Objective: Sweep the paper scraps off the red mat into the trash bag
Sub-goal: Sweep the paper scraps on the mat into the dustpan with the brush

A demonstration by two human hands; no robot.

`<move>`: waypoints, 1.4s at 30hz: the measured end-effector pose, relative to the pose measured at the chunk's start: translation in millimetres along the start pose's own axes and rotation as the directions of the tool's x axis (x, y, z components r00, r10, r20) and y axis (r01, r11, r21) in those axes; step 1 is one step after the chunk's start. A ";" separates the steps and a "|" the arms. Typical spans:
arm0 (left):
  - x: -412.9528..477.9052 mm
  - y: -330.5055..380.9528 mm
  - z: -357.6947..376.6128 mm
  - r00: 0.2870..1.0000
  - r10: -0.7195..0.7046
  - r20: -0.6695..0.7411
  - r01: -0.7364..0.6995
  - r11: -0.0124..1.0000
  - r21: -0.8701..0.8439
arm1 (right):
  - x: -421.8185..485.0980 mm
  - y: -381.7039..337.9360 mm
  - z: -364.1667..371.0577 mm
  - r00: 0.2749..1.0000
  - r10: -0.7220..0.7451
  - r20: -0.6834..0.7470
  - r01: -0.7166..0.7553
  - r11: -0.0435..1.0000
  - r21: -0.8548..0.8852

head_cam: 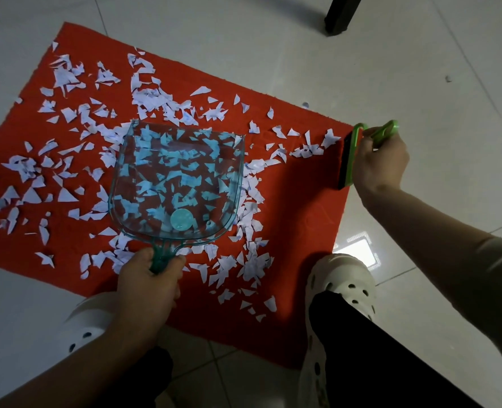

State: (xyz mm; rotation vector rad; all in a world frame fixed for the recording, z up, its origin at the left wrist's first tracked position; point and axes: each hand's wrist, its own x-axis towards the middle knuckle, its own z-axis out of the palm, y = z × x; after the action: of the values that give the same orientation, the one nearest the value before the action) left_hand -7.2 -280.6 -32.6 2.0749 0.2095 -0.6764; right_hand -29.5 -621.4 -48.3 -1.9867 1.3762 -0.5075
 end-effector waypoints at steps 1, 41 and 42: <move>0.1 -0.5 0.2 1.000 0.001 -0.002 -0.001 1.000 -0.003 | 2.2 -0.5 1.6 1.000 0.000 0.003 0.000 1.000 -0.011; 6.7 -3.3 -3.9 0.999 -0.024 -0.030 0.022 0.998 -0.053 | -16.1 -30.8 34.8 0.894 -0.224 0.389 0.263 0.963 -0.050; 6.9 -3.1 -3.9 0.999 -0.022 -0.030 0.021 0.999 -0.048 | -18.3 -31.2 35.2 0.884 -0.236 0.403 0.269 0.963 -0.025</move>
State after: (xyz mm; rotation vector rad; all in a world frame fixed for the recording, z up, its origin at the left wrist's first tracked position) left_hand -1.1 -276.4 -36.9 2.0411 0.2633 -0.6471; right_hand 7.3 -586.8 -50.2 -2.1991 0.9036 -0.1444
